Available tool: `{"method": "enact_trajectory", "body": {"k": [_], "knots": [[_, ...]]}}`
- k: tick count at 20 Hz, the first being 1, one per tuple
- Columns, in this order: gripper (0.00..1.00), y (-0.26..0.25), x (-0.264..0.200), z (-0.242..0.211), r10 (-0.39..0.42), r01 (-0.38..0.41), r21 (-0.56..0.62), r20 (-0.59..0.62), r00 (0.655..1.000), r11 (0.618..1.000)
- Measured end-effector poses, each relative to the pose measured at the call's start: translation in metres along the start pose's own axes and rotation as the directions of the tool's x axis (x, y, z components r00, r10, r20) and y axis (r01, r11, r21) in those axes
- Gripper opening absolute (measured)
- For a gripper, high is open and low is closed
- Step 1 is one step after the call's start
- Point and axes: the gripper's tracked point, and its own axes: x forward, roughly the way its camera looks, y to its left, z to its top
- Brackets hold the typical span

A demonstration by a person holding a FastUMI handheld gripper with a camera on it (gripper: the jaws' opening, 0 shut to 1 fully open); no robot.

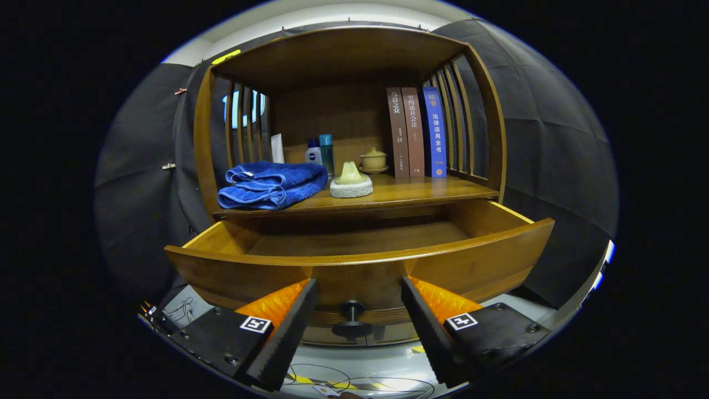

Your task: Pull open the drawer, take out the items inside it, and place them on the countertop above the cabinet.

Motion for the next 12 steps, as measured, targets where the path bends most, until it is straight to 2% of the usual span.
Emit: {"method": "enact_trajectory", "body": {"k": [8,12], "knots": [[0.99,0.002,0.053,0.013,-0.004,0.004,-0.005,-0.012,1.0,1.0],[0.99,0.002,0.086,0.008,-0.005,0.005,0.003,-0.054,0.999,1.0]]}}
